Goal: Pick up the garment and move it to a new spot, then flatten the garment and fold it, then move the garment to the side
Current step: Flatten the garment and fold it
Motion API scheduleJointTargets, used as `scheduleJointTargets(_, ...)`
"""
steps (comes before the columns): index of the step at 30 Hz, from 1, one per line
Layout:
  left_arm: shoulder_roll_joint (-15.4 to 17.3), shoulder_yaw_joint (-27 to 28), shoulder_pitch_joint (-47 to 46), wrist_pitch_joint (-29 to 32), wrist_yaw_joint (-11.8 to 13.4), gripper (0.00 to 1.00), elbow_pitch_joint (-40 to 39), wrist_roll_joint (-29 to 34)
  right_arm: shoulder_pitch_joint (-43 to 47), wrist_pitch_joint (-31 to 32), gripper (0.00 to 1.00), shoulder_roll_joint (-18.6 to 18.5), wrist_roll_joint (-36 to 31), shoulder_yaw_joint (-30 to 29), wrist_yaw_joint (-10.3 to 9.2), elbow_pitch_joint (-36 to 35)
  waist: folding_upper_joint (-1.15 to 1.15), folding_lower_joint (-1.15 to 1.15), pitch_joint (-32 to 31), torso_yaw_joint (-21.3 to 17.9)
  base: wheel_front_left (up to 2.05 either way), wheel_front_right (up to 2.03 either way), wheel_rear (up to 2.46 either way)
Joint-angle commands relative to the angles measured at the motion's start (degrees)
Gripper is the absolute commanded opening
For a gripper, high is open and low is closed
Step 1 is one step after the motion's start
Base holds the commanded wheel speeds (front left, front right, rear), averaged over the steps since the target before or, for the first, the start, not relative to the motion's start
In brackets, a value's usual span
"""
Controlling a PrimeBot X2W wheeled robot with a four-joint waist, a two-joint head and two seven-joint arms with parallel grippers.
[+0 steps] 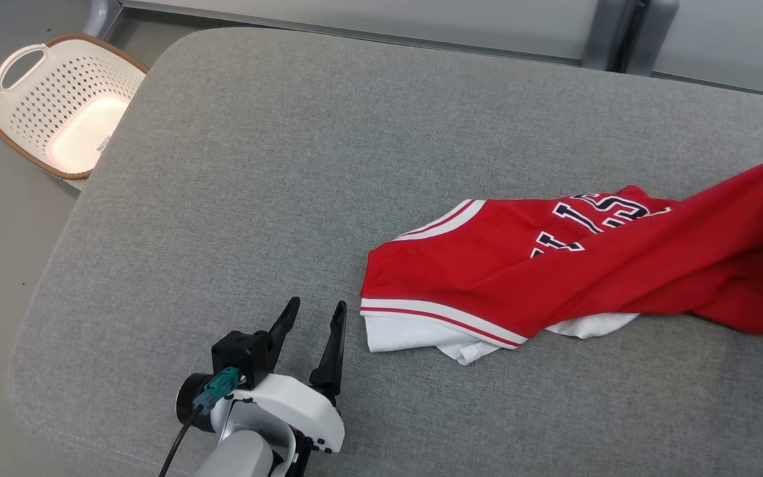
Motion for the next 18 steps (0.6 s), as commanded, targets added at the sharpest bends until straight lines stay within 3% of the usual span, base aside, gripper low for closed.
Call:
scheduleJointTargets(1, 0.19, 0.11, -0.96, -0.27, 0.35, 1.0, -0.07, -0.45, -0.8, -1.33, 1.0, 0.66, -0.47, 0.13, -0.02, 1.7, 0.0, 0.0, -0.09, -0.18, 0.0, 0.0, 0.0)
scheduleJointTargets(9, 0.2, 0.86, 0.49, -0.27, 0.77, 1.0, 0.67, 0.81, 0.53, -8.76, 1.0, 3.37, 1.09, 1.1, -0.02, 6.71, 0.0, 0.0, -3.97, -3.65, 0.0, 0.0, 0.0)
scheduleJointTargets(18, 0.22, 1.98, 2.55, -0.27, 1.14, 1.0, 0.94, 1.46, 6.88, -17.33, 1.0, 5.46, 6.74, 4.41, -0.02, 2.56, 0.0, 0.0, -9.4, -8.4, 0.0, 0.0, 0.0)
